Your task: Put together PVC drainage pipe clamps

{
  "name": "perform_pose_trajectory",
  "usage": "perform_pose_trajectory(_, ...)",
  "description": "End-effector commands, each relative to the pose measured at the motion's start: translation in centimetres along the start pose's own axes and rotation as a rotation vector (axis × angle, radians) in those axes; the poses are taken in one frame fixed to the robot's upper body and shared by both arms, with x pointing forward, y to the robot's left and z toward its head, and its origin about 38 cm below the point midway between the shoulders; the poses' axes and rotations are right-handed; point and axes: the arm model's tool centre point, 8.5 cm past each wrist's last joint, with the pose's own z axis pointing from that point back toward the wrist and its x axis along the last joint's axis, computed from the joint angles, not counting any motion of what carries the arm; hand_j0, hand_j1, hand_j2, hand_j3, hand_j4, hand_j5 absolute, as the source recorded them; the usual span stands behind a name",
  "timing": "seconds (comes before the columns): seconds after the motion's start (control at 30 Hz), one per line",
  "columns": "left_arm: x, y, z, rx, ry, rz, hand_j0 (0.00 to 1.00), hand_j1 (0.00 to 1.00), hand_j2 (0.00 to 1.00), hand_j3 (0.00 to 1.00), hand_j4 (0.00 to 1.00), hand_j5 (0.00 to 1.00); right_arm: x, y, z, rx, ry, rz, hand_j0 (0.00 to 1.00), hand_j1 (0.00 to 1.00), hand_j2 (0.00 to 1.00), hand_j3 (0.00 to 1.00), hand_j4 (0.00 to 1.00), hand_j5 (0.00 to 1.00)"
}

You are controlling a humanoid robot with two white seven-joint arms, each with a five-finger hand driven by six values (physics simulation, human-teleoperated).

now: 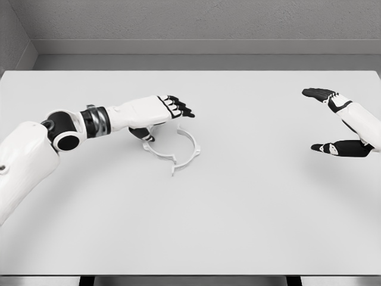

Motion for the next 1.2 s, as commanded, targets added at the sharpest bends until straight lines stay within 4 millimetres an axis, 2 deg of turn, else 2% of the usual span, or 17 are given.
perform_pose_trajectory(0.0, 0.3, 0.1, -0.4, 0.001, -0.008, 0.007, 1.00, 1.00, 1.00, 1.00, 1.00, 1.00, 0.0, -0.1, 0.0, -0.004, 0.000, -0.006, 1.00, 1.00, 1.00, 1.00, 1.00, 1.00)
perform_pose_trajectory(1.17, 0.5, -0.9, -0.9, -0.017, -0.010, 0.028, 1.00, 1.00, 1.00, 1.00, 1.00, 1.00, -0.1, 0.0, 0.1, -0.005, 0.002, -0.009, 1.00, 1.00, 1.00, 1.00, 1.00, 1.00)
